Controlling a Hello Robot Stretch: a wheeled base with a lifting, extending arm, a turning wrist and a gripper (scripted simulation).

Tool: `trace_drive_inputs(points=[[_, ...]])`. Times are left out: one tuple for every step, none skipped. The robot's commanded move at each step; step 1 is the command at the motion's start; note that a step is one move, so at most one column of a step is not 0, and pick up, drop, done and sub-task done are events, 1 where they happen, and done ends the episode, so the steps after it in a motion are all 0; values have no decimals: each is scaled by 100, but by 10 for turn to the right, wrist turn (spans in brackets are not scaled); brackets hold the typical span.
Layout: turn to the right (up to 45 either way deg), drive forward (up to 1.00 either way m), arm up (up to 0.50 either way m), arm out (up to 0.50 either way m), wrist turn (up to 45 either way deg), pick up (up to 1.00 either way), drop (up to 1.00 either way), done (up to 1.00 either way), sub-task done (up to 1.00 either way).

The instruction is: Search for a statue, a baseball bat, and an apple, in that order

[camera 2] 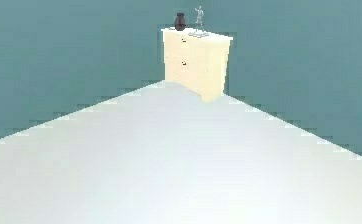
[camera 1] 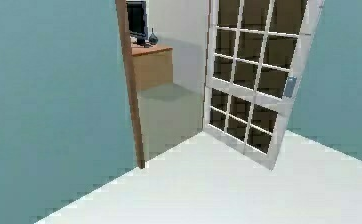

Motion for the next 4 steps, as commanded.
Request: trace_drive_inputs(points=[[0, 100, 0, 0, 0, 0, 0, 0, 0], [0, 70, 0, 0, 0, 0, 0, 0, 0], [-360, 0, 0, 0, 0, 0, 0, 0, 0], [0, 45, 0, 0, 0, 0, 0, 0, 0]])
